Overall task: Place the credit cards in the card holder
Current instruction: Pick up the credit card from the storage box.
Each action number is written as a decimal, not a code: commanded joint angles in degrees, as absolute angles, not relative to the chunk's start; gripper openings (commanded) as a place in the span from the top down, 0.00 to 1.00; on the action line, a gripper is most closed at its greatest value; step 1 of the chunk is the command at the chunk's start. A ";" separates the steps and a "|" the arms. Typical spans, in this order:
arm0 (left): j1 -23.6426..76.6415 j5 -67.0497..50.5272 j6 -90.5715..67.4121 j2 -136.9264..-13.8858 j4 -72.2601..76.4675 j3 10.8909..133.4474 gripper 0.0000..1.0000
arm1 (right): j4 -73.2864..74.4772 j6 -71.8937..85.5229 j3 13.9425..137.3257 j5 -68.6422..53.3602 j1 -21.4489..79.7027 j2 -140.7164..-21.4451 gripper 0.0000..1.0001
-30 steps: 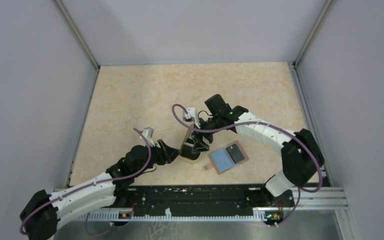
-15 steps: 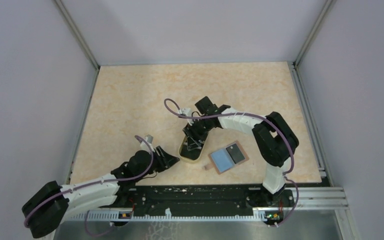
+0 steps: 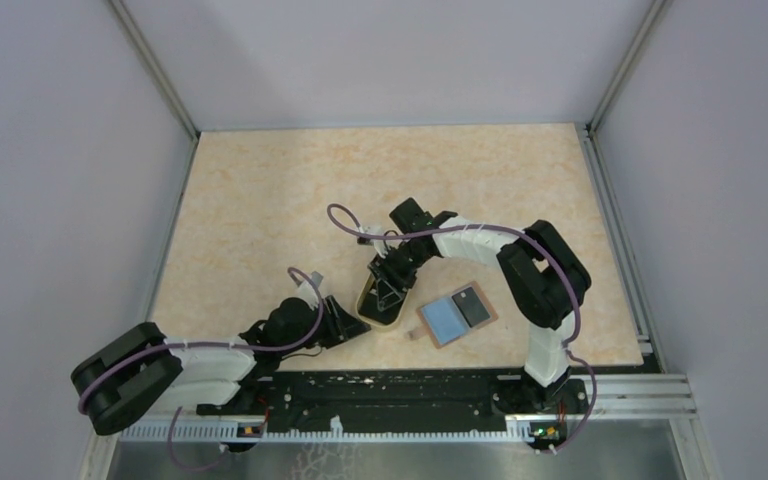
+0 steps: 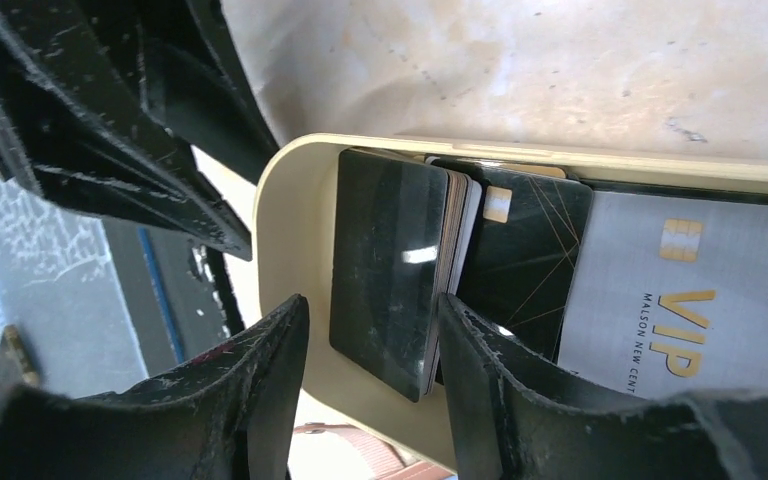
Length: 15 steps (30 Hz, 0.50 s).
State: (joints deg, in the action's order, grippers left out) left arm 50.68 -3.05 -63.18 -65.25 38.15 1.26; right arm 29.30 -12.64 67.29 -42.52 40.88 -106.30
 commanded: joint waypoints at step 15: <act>50.71 -2.54 -61.34 -65.25 38.83 4.87 0.58 | 30.89 -11.56 67.41 -55.33 41.39 -105.44 0.63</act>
